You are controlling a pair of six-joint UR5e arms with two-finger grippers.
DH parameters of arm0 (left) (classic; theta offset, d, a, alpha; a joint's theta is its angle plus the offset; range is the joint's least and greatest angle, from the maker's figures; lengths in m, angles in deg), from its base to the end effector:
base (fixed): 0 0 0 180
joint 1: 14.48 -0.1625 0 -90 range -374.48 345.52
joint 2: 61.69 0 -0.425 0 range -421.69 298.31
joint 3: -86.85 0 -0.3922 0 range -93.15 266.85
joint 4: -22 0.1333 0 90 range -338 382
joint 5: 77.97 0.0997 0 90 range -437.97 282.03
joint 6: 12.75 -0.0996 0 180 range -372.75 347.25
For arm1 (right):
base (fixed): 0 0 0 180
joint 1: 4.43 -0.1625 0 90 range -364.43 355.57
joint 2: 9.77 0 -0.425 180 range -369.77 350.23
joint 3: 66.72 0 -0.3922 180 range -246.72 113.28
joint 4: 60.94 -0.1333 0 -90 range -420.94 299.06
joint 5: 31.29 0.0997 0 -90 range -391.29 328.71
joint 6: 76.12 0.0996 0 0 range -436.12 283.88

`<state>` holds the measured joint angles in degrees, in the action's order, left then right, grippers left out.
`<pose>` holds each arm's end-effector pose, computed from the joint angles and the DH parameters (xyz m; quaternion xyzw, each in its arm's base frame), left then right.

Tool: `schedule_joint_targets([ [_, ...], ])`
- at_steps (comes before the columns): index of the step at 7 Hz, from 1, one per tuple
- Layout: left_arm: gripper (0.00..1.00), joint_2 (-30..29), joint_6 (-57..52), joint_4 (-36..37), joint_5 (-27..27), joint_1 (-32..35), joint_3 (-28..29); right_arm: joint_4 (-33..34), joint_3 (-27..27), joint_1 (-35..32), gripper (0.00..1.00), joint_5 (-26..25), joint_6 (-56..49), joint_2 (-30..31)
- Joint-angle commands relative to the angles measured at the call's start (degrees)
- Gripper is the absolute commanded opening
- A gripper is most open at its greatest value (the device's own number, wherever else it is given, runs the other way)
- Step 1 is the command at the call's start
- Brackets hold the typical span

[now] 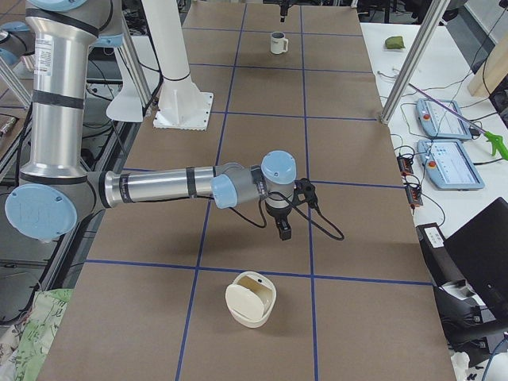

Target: Left arm hands cup to right arm to dump lemon

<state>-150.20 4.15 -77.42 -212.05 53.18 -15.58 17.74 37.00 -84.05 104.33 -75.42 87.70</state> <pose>0.1279 -0.4798 0.5453 0.0303 0.4029 0.1095 0.9082 -0.0201 -0.4545 0.5775 0.1031 -0.3949 -0.1359 0.9027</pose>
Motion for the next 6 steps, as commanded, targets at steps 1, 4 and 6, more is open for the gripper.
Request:
schedule_joint_targets([
  [1,1.00,0.28,0.15,0.01,1.63,-4.02,0.56,-0.37,-0.09,0.08,1.00,0.96,0.09,0.00],
  [4,1.00,0.28,0.07,-0.94,1.72,-6.40,2.76,-0.37,-0.09,0.08,1.00,1.05,0.09,0.00],
  [6,0.77,0.28,0.24,-5.84,1.72,-7.37,5.92,-0.45,-0.09,0.08,1.00,1.58,0.09,0.00],
])
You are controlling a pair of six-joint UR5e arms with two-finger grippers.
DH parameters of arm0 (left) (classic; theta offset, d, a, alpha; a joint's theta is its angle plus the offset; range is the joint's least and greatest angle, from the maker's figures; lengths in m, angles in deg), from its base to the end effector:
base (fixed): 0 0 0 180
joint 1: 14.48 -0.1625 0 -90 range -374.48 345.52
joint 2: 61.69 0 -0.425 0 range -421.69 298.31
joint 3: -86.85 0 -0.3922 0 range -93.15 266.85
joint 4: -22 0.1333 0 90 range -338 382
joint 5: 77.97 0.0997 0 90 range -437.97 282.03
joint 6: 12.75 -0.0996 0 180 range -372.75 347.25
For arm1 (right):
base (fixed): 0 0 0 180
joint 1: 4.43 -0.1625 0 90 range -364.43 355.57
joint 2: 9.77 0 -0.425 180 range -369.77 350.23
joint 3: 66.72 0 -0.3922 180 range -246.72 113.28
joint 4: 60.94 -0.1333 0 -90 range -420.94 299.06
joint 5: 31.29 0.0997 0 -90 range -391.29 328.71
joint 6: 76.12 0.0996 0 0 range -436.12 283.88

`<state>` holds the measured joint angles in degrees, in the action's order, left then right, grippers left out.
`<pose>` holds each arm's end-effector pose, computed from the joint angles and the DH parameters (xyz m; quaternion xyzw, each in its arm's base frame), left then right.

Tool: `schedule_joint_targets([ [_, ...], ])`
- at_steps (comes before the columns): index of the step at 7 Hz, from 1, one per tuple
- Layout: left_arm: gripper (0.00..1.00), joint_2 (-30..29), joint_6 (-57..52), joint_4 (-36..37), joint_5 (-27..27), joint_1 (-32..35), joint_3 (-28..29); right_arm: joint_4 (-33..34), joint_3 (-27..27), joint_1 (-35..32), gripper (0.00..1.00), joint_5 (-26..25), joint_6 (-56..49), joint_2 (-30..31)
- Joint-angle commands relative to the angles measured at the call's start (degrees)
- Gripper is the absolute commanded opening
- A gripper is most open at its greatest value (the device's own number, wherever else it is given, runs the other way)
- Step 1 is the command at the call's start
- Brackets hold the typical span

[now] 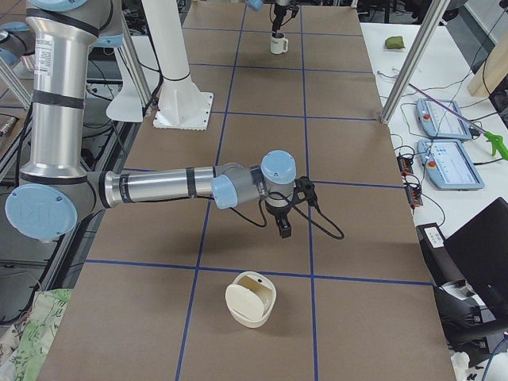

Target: Left arm hands cup to right arm to dump lemon

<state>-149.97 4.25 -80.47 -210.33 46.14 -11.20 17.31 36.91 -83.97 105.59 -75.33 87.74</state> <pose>0.1852 -0.4639 0.5816 -0.0004 0.3876 0.1579 0.9082 -0.0221 -0.4537 0.5762 0.1033 -0.4050 -0.1380 0.8979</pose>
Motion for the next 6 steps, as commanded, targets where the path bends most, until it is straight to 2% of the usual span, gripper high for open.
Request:
schedule_joint_targets([
  [1,0.39,-0.22,0.23,-2.83,-0.01,-0.41,1.90,-0.03,0.00,0.00,1.00,0.23,0.00,-0.04],
  [2,0.00,-0.13,0.75,-2.83,-0.01,-0.33,1.99,0.06,0.00,0.18,1.00,0.32,0.00,-0.04],
  [4,0.00,-1.62,1.19,-2.30,-0.79,-0.33,1.21,-0.03,0.00,0.62,1.00,0.32,0.00,-0.04],
  [6,0.00,-7.65,8.52,4.42,-5.34,-0.24,-2.12,-1.42,-0.09,0.62,1.00,0.58,-0.09,-0.04],
])
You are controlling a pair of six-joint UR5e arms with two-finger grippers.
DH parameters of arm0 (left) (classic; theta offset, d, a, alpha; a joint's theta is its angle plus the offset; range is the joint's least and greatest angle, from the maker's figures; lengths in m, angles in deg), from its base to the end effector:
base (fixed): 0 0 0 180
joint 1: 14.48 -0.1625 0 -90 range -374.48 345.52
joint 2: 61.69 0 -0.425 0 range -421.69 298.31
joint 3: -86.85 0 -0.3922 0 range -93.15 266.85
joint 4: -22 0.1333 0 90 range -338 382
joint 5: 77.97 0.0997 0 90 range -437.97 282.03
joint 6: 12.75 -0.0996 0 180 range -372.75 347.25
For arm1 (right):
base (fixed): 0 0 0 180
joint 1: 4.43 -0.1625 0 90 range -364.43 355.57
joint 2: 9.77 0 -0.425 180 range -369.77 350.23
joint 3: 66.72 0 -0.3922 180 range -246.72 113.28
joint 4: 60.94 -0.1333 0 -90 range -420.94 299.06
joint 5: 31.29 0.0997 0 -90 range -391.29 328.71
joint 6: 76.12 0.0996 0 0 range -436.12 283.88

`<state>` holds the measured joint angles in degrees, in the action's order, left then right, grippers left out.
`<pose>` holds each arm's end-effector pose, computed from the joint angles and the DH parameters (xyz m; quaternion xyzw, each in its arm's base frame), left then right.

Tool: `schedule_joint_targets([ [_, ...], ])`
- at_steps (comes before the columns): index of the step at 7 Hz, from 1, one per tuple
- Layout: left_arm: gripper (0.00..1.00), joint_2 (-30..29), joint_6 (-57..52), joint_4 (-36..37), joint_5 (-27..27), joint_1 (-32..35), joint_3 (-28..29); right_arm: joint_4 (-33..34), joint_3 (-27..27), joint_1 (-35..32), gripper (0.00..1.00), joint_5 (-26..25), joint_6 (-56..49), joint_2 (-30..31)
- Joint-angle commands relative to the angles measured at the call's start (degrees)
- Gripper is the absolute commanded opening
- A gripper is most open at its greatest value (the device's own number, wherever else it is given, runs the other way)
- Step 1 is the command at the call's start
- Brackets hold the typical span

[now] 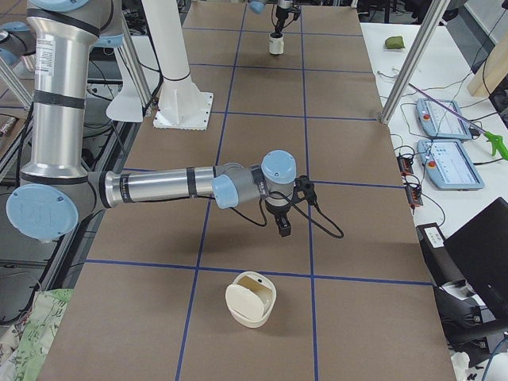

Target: Left arm hands cup to right arm to dump lemon

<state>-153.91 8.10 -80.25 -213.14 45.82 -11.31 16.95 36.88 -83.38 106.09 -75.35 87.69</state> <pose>0.2038 -0.4839 0.5430 0.0030 0.4179 0.1450 0.8969 -0.0275 -0.4537 0.5748 0.1036 -0.4095 -0.1445 0.8948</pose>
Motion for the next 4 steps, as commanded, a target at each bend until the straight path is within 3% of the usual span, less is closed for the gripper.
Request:
schedule_joint_targets([
  [1,0.00,-7.92,9.95,9.12,-2.55,0.07,-4.56,-3.68,-0.76,0.11,1.00,1.30,0.10,0.00],
  [2,0.00,-10.84,13.91,11.87,-2.55,0.07,-6.15,-4.58,-1.03,0.29,1.00,3.22,0.71,-0.34],
  [4,0.00,-17.51,32.92,12.34,-5.25,-0.28,-6.17,-4.59,-1.12,2.39,1.00,3.16,3.35,-3.49],
])
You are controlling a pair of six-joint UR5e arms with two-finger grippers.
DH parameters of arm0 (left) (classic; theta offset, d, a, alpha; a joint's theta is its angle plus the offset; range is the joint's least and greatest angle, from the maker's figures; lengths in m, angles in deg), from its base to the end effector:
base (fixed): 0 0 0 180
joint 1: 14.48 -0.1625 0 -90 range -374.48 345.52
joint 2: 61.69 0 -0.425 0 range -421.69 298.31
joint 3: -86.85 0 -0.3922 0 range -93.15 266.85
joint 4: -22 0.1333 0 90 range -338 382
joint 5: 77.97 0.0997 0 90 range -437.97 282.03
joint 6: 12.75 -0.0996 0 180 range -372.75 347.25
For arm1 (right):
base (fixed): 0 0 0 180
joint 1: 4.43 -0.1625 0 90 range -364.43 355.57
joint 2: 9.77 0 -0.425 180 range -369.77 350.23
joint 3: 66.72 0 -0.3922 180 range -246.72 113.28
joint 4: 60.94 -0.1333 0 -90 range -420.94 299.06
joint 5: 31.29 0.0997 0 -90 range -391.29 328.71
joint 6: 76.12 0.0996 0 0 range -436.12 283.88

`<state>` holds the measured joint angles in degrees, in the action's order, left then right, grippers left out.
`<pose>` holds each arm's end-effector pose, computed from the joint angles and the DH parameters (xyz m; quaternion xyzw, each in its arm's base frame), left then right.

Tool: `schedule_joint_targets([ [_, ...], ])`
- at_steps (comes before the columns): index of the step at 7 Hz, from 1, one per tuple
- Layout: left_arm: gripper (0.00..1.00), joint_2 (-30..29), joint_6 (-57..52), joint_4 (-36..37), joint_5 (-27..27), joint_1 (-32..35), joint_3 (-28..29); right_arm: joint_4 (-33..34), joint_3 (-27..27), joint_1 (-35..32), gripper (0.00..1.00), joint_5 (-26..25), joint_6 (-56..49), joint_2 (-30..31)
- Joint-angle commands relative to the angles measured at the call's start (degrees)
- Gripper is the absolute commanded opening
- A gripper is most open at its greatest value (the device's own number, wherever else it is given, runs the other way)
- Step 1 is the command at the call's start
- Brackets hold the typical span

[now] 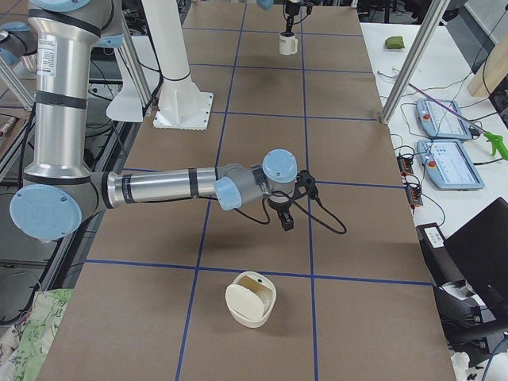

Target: Left arm hands cup to right arm to dump lemon

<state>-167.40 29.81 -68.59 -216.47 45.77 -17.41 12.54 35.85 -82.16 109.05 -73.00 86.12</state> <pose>0.2340 -0.5277 0.3818 -0.0397 0.4617 0.0094 0.8861 -0.0430 -0.4641 0.5588 0.1246 -0.4372 -0.1560 0.8769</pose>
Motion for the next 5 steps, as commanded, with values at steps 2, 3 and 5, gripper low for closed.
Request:
schedule_joint_targets([
  [2,0.00,-10.27,28.64,0.67,-3.00,-4.07,0.55,-2.26,-0.34,1.35,0.99,-0.76,1.19,-5.70],
  [3,0.00,-13.69,34.29,0.59,-2.65,-6.27,1.77,-6.20,-0.34,2.66,0.99,-2.95,5.89,-7.28],
  [5,0.00,-20.72,45.17,0.59,-2.56,-7.60,6.14,-16.55,-0.34,11.06,0.99,-14.15,21.17,-9.75],
])
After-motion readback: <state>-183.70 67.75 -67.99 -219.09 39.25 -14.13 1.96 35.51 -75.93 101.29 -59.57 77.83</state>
